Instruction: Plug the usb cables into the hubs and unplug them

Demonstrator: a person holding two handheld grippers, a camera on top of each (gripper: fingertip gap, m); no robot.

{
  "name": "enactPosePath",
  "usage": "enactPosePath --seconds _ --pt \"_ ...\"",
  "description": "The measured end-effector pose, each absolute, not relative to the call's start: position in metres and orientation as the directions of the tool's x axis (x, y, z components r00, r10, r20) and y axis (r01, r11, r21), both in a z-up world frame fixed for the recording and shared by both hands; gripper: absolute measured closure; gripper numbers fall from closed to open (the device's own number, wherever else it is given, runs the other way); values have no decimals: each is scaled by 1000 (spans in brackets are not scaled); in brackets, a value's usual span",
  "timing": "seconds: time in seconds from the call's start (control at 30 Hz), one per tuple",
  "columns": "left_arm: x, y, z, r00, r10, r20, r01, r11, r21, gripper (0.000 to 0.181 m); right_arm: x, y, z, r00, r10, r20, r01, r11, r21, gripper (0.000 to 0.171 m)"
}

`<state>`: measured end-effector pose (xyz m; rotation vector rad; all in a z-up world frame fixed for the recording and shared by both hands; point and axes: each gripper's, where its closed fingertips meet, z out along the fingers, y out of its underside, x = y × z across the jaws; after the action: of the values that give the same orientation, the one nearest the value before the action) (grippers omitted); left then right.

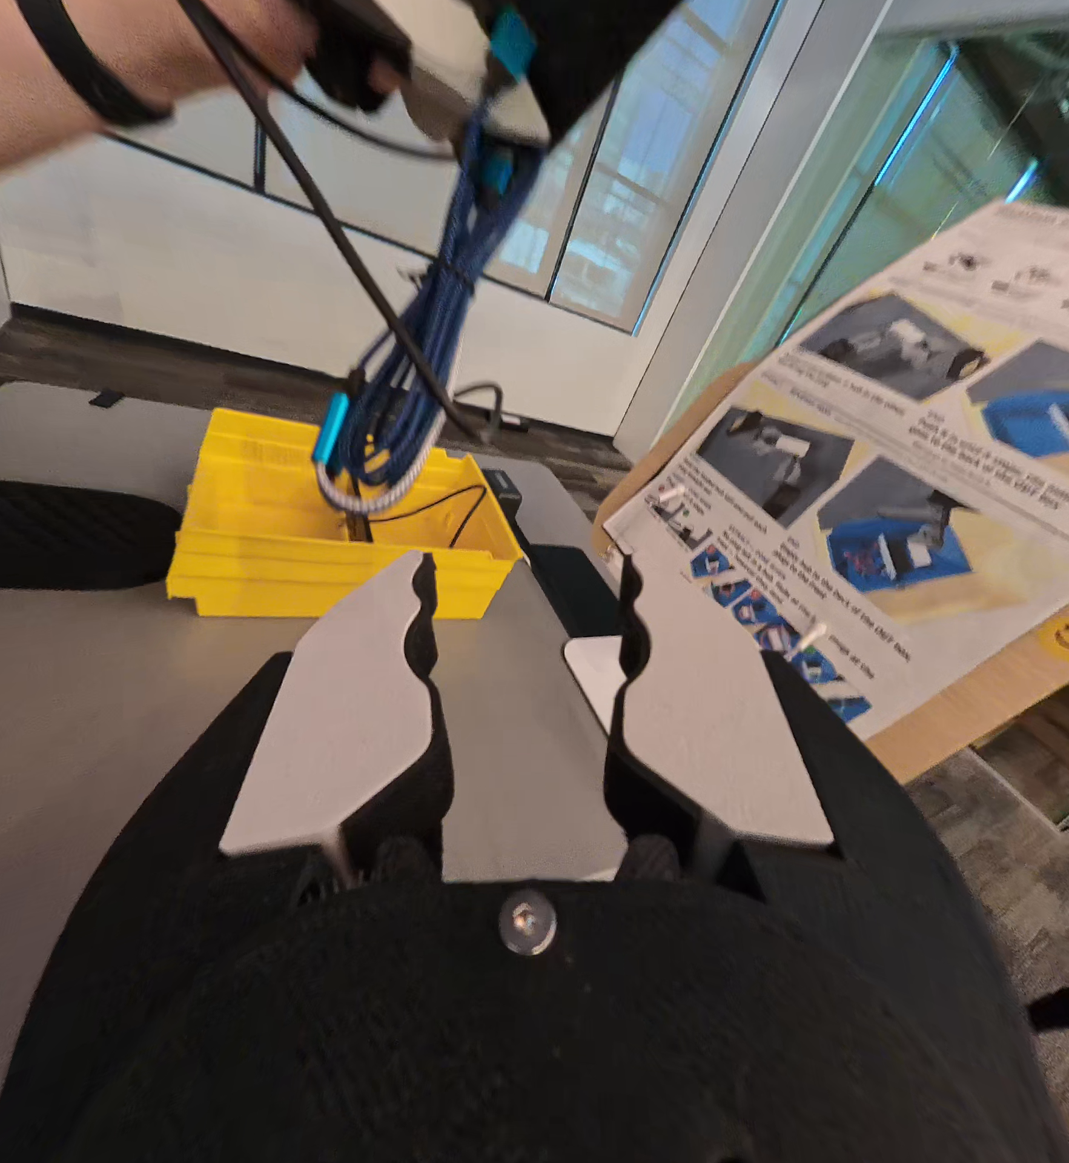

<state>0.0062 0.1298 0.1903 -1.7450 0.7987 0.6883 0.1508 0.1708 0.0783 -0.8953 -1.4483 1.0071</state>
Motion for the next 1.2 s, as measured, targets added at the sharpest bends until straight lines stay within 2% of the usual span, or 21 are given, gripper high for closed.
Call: enactPosePath --seconds 0.1,0.2,0.33,0.47,0.7,0.87,1.0,1.13,1.2 --pt "16 138 184 708 -152 -689 -706 -146 -693 155 153 154 96 -87 923 376 -58 372 -927 114" --pt "18 146 182 760 -149 -633 -648 -106 -754 155 160 146 111 -59 922 382 -97 376 -922 116" --pt "20 150 192 774 -148 -616 -630 -85 -772 155 167 150 123 -32 936 350 -146 342 -928 119" --pt "33 148 196 801 -151 -579 -591 -49 -805 155 173 166 135 0 974 229 -220 223 -950 123" --pt "72 156 160 865 -177 -470 -476 10 -880 155 183 174 149 8 998 69 -318 68 -946 127" --pt "78 162 125 908 -146 -393 -395 16 -919 155 174 169 144 -4 999 40 -294 37 -955 128" --pt "67 166 101 953 -134 -271 -267 49 -963 155 147 156 122 -42 999 30 -177 22 -984 129" --pt "56 178 76 982 -168 -91 -83 54 -995 155 127 159 107 28 999 27 -123 30 -992 132" --pt "52 188 69 983 -177 -56 -53 22 -998 155 120 161 103 56 998 -17 -128 -10 -992 134"
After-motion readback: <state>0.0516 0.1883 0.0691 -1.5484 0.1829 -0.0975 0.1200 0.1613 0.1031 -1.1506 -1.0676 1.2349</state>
